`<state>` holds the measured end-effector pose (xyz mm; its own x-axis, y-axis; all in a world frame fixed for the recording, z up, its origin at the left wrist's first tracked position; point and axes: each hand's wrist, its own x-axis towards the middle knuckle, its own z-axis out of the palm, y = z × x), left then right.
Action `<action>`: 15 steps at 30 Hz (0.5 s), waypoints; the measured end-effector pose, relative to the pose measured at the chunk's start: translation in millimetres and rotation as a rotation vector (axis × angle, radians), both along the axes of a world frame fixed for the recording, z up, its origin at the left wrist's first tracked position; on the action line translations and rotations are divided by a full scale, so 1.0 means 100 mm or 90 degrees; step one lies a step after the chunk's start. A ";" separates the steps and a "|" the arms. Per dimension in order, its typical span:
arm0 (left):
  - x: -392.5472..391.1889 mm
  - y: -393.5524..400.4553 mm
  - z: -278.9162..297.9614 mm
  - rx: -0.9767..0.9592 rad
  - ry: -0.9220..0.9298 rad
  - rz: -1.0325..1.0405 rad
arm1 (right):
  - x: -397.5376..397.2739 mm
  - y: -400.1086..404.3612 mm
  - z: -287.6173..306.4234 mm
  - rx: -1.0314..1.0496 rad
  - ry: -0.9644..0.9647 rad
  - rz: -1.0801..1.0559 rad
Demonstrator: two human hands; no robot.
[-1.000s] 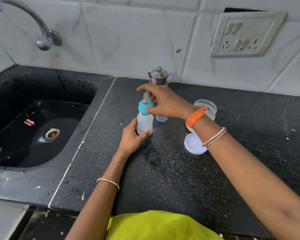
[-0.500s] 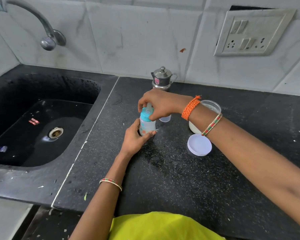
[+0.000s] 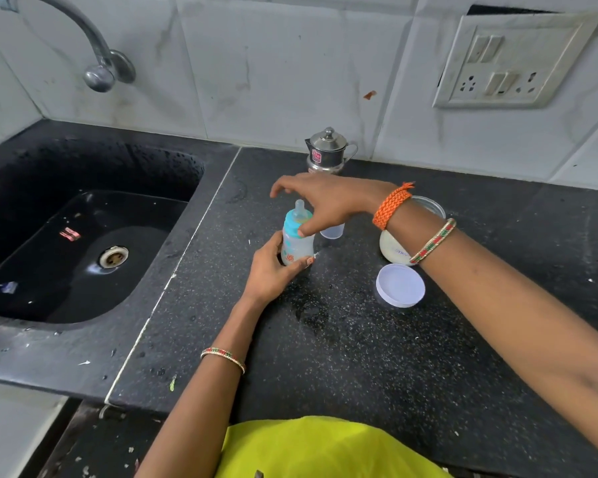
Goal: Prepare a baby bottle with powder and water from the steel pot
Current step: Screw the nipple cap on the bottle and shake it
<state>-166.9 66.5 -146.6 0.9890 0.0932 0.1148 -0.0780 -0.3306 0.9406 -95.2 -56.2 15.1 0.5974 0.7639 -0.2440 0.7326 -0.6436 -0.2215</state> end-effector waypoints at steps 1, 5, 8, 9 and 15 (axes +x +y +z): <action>0.00 0.00 0.00 -0.001 0.001 0.001 | 0.00 -0.01 -0.01 0.012 0.025 0.011; 0.01 0.00 0.00 -0.007 0.002 0.009 | 0.02 -0.02 -0.11 0.042 -0.076 -0.060; 0.02 0.00 -0.01 -0.006 0.000 0.007 | 0.02 -0.02 -0.18 0.037 -0.221 -0.125; 0.03 0.00 -0.01 -0.006 -0.003 0.006 | 0.03 -0.02 -0.19 0.045 -0.227 -0.124; 0.05 0.00 -0.05 0.004 -0.014 0.010 | -0.03 -0.06 -0.29 0.104 0.021 -0.020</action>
<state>-162.0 66.7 -151.2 0.9846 0.1086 0.1369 -0.0929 -0.3384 0.9364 -98.7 -62.2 -13.9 0.6149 0.7765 -0.1376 0.7040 -0.6191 -0.3480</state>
